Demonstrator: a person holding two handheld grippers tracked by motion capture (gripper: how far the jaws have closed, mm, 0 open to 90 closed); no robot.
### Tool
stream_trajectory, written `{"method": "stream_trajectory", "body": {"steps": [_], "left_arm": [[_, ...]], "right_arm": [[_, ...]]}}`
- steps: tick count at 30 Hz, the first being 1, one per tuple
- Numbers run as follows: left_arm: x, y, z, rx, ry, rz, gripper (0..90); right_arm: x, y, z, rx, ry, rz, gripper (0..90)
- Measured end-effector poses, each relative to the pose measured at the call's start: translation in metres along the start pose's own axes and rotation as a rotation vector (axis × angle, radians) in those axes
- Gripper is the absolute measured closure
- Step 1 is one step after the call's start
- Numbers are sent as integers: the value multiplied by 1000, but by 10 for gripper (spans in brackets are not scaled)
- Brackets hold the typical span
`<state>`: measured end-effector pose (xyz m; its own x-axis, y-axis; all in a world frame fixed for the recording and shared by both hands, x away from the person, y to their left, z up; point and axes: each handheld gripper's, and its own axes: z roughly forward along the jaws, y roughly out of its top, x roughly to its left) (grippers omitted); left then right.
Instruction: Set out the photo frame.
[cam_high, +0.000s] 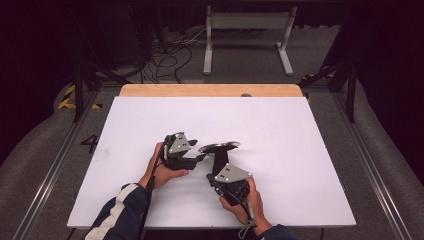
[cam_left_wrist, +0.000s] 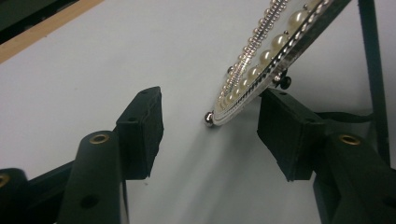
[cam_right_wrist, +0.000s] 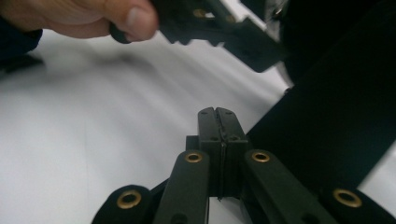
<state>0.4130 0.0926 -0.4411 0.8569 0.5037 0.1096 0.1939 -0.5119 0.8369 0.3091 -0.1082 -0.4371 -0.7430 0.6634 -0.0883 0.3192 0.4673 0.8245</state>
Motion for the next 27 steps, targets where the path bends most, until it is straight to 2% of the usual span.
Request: {"method": "stream_trajectory", "body": {"steps": [1,2,3,8,10,12,14,21,23,27], "left_arm": [[0,0,3,-3,-1,-23,404],[1,0,7,-18,-27,-51,424],[0,0,9,-15,-24,-53,455],[-3,3,14,-8,-26,-27,500],[-4,3,15,-15,-34,-16,543],[-8,4,16,-25,-37,13,608],[-13,5,16,-22,-21,40,679],[-15,5,15,-8,-8,55,710],[-16,5,13,-2,-3,57,720],[-18,5,10,7,8,62,734]], "right_arm": [[2,-1,3,11,-5,6,900],[3,-1,6,13,-16,10,900],[5,-2,9,15,-32,14,900],[12,-2,18,38,-69,-9,900],[13,-3,21,63,-85,-16,900],[15,-4,22,86,-85,-30,900],[17,-4,22,95,-99,-51,900],[15,-5,20,103,-107,-26,900],[10,-7,18,104,-88,5,900],[9,-8,17,107,-93,9,900]]}}
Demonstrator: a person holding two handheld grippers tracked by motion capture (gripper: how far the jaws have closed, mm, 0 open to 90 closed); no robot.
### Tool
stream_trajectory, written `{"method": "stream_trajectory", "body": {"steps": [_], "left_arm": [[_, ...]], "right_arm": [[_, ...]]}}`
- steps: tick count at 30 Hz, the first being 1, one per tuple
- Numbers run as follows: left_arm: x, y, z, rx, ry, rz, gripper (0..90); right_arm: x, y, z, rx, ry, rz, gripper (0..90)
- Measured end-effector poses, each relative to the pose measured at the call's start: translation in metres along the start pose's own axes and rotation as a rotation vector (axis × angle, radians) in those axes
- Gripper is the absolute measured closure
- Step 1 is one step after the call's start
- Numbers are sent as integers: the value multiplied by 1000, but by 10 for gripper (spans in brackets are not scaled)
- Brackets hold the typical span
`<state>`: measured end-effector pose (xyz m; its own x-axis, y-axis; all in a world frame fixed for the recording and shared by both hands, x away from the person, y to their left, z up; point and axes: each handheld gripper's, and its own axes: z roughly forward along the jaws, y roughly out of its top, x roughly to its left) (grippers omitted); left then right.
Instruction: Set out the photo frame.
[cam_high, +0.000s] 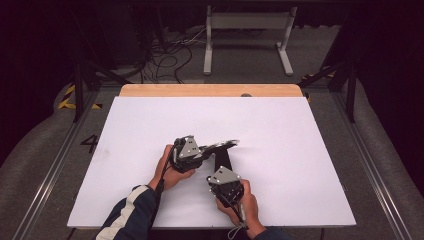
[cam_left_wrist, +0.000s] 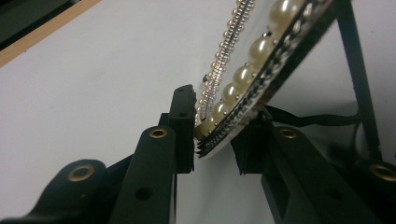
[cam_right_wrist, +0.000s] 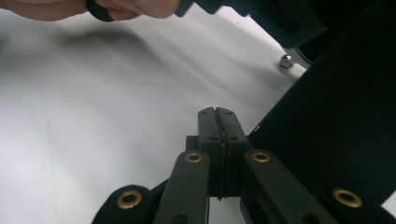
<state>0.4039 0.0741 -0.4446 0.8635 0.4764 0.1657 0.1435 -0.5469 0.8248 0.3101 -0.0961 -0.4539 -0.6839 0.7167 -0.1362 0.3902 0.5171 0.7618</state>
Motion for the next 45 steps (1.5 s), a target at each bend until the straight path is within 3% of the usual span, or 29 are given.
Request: {"method": "stream_trajectory", "body": {"steps": [3,5,7,9,20,26,27,34,39,40,45], "left_arm": [[-3,1,-3,12,19,21,753],[-7,0,-4,19,56,49,772],[-8,0,-6,23,75,51,780],[-7,-1,-7,20,70,38,780],[-8,-4,-13,28,77,51,783],[-7,-4,-16,30,77,42,782],[-6,-5,-16,26,76,36,782],[-7,-5,-15,20,80,37,785],[-6,-5,-15,12,80,26,785],[-6,-5,-14,11,80,24,784],[-6,-7,-14,3,78,9,782]], "right_arm": [[-2,-1,-1,4,-4,6,900],[-4,-2,-1,8,-12,16,900],[-8,-3,-2,12,-12,28,900],[-10,-5,-2,14,-11,40,900],[-16,-6,-4,13,-2,51,900],[-23,-8,-6,13,-19,67,900],[-28,-9,-7,5,2,93,900],[-27,-7,-10,-25,31,88,900],[-21,-1,-8,-68,93,83,900],[-18,1,-5,-79,127,95,900],[-9,5,5,-63,107,71,900]]}}
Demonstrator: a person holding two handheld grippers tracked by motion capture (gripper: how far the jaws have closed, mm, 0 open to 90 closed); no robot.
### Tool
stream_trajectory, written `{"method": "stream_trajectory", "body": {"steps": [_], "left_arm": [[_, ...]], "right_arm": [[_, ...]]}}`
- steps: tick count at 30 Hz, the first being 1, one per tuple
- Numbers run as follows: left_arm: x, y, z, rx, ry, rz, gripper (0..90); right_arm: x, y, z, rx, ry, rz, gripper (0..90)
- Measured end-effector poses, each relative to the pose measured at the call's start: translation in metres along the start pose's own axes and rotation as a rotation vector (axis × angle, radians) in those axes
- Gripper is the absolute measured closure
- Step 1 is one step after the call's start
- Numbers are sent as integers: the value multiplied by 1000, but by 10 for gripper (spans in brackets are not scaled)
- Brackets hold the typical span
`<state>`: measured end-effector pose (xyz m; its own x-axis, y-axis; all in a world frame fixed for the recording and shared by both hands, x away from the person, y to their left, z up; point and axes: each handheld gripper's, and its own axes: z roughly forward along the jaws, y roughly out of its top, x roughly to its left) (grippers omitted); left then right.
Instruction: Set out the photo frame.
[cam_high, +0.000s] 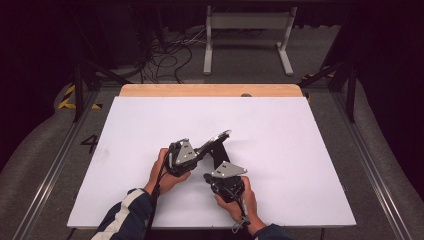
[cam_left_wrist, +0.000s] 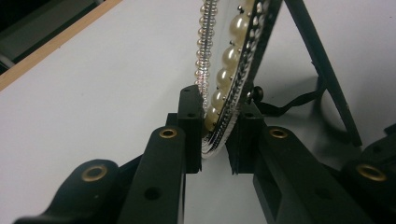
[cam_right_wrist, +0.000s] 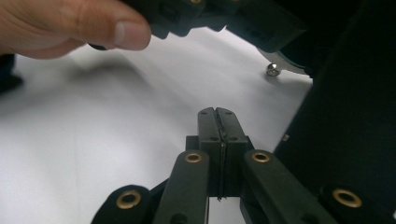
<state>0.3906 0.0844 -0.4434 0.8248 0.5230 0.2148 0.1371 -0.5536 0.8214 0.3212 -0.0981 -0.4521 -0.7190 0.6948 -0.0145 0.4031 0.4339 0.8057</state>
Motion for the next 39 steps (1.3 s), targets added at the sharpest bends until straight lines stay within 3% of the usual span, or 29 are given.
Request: {"method": "stream_trajectory", "body": {"steps": [6,12,19,25,39], "left_arm": [[-1,0,-2,0,8,-5,779],[-2,0,-2,0,7,0,782],[-5,2,-6,11,-9,27,778],[-9,4,-10,14,-18,50,772],[-14,7,-11,1,-45,60,754]], "right_arm": [[11,-2,14,45,-78,-37,900],[5,-3,12,65,-136,-30,900],[0,-6,9,88,-136,-46,900],[-11,-8,4,92,-118,-21,900],[-27,-11,-2,98,-105,1,900]]}}
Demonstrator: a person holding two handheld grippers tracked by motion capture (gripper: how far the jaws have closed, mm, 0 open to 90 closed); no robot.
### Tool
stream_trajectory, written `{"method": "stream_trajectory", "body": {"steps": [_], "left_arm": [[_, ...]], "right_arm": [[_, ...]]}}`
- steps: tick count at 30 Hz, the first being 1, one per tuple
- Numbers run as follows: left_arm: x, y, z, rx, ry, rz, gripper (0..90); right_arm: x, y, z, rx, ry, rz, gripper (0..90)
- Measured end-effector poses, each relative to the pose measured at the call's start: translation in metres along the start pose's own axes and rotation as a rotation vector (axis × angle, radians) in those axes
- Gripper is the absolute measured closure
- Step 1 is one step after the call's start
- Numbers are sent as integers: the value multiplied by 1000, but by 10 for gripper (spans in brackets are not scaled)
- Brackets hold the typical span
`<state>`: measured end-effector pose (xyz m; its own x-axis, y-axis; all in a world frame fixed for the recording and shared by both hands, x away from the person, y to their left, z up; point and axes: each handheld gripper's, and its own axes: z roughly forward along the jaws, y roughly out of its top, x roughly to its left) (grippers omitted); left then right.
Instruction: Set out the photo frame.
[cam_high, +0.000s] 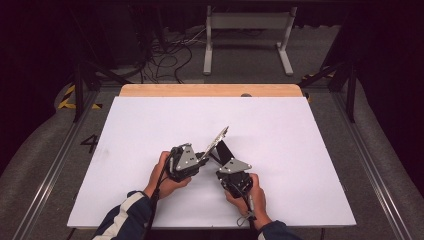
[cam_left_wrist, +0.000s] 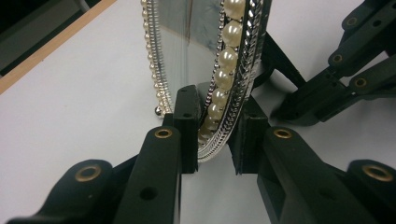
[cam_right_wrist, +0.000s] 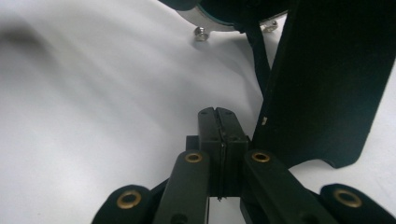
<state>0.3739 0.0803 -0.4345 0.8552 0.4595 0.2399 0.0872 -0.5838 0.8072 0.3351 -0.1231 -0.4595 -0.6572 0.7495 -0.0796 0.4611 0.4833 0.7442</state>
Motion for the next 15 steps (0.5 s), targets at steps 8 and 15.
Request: {"method": "stream_trajectory", "body": {"steps": [8,15], "left_arm": [[-2,1,0,-8,-12,-10,742],[-3,1,1,-12,-18,-15,728]], "right_arm": [[-7,-2,-2,0,7,10,900],[-14,-2,-2,3,15,18,900]]}}
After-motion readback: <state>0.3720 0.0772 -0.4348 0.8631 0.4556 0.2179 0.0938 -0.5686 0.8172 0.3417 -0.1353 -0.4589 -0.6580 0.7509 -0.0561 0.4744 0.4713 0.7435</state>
